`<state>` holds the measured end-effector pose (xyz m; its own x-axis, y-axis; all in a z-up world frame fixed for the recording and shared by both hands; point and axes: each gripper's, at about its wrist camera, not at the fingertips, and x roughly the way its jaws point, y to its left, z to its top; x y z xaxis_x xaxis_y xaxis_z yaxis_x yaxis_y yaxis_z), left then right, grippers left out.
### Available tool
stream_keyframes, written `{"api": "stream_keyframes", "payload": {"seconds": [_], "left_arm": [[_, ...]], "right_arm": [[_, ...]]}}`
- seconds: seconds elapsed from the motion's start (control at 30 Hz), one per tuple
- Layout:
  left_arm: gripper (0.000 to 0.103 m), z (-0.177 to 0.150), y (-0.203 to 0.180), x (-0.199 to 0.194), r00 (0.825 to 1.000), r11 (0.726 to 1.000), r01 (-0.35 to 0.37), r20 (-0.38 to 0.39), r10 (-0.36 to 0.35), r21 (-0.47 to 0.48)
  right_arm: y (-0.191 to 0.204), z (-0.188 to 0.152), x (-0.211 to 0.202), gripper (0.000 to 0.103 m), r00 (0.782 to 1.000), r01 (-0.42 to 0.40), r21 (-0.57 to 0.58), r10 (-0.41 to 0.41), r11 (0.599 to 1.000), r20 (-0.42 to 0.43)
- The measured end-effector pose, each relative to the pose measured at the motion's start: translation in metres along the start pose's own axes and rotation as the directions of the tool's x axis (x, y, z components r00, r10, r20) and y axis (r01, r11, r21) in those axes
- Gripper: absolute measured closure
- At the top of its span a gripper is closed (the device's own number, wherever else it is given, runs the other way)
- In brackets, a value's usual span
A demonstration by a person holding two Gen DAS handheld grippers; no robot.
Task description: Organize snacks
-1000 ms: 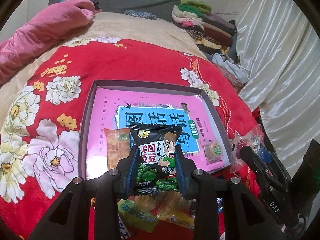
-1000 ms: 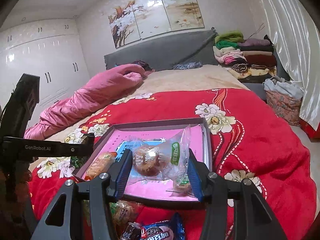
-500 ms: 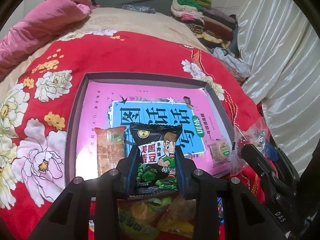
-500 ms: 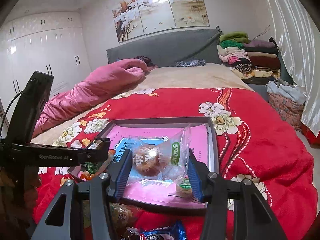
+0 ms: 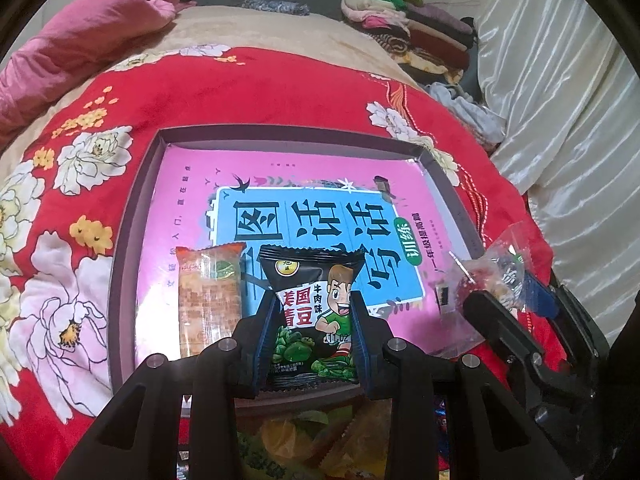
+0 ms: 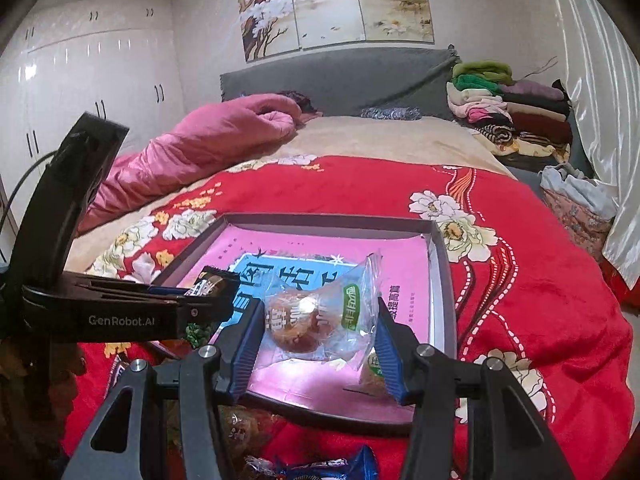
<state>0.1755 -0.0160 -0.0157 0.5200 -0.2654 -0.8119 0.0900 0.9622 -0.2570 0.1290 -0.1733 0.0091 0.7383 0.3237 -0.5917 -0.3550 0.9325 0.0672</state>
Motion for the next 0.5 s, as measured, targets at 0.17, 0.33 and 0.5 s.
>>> {"api": "stream_keyframes", "payload": {"seconds": [0.17, 0.33, 0.5], "left_arm": [[0.068, 0.001, 0.000, 0.006, 1.000, 1.000, 0.003, -0.009, -0.003, 0.005], [0.068, 0.001, 0.001, 0.010, 1.000, 1.000, 0.003, -0.019, -0.003, 0.004], [0.068, 0.000, 0.001, 0.015, 1.000, 1.000, 0.005, -0.030, -0.005, 0.007]], "right_arm": [[0.004, -0.002, 0.009, 0.050, 1.000, -0.005, -0.016, 0.004, 1.000, -0.028], [0.007, -0.006, 0.016, 0.050, 0.999, -0.015, -0.027, 0.013, 1.000, -0.053], [0.008, -0.009, 0.022, 0.050, 0.996, -0.024, -0.035, 0.022, 0.999, -0.081]]}}
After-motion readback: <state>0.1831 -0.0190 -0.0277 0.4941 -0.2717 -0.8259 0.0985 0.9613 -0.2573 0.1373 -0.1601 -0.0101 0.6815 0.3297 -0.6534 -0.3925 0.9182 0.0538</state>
